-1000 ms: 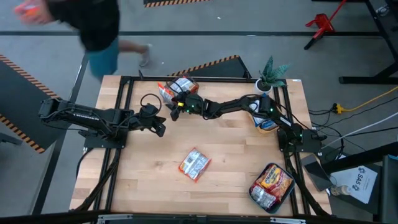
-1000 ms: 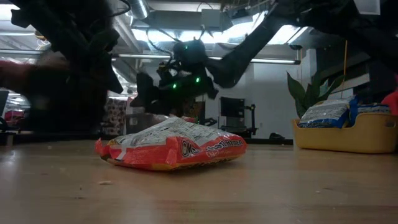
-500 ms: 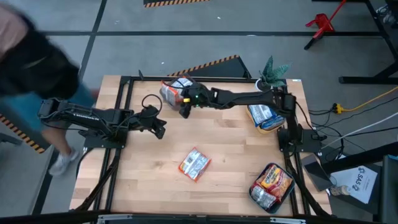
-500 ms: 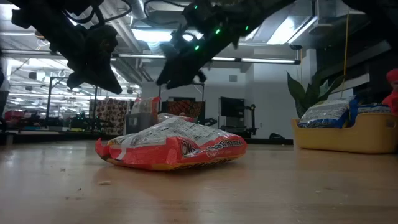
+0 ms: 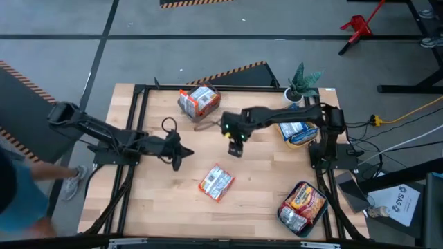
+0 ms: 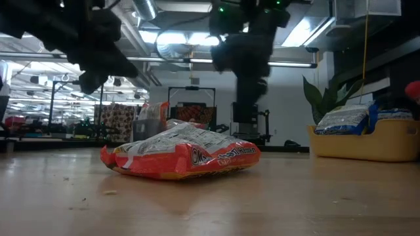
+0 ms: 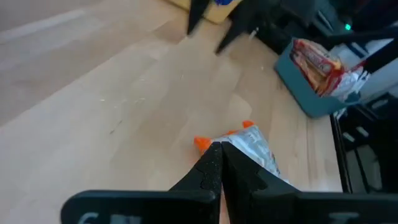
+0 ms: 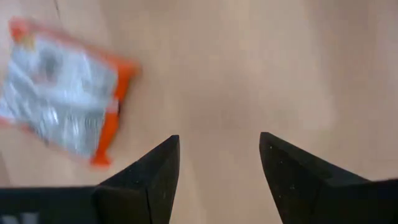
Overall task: Sort Maruchan noodles
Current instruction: Put the orange noodle pack into the gray bin
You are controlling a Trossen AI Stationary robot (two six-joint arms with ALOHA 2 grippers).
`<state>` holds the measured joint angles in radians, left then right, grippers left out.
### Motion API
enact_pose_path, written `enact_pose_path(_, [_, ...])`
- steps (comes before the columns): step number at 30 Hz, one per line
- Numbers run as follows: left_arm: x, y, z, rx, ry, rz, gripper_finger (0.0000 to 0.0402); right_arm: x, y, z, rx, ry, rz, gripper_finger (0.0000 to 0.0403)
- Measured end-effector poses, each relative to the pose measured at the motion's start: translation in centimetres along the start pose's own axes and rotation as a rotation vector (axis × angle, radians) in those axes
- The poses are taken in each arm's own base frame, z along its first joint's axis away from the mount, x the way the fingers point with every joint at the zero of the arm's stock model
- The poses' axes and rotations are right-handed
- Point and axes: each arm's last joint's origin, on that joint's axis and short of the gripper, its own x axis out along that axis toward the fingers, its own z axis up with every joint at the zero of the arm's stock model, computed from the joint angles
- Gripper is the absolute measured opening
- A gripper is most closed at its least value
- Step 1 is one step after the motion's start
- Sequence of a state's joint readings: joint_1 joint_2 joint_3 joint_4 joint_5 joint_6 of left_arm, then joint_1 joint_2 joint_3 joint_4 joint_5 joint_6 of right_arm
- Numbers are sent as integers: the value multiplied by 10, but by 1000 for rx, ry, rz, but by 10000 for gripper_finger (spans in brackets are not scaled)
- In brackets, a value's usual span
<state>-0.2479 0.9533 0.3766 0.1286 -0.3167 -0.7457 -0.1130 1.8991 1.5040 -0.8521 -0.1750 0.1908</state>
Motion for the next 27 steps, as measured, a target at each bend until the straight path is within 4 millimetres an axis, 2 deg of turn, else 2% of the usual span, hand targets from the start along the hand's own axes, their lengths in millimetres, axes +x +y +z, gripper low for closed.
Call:
enact_pose_path(6, [17, -26, -22, -15, -60, -97, 0, 28, 24, -31, 17, 150, 126, 207])
enact_pose_path(10, [29, -54, -30, 1, -37, -165, 0, 24, 32, -46, 28, 205, 179, 207])
enact_pose_path(12, [35, -71, -28, 17, -35, -176, 0, 7, 32, -52, 31, 209, 173, 207])
enact_pose_path(14, [38, -86, -23, 73, -29, -177, 0, -22, 34, -56, 18, 145, 150, 207])
enact_pose_path(19, [36, -112, -5, 243, 36, -156, 0, -112, 35, -80, 24, -169, -21, 207])
enact_pose_path(21, [34, -117, -3, 275, 81, -179, 0, -137, 36, -97, 61, -306, -55, 207])
enact_pose_path(22, [32, -121, -2, 280, 98, -211, 0, -143, 35, -109, 82, -356, -60, 207])
enact_pose_path(24, [27, -127, -7, 288, 130, -256, 0, -142, 33, -130, 141, -426, -47, 207])
enact_pose_path(27, [21, -129, -25, 296, 154, -245, 0, -117, 29, -149, 281, -535, 52, 207])
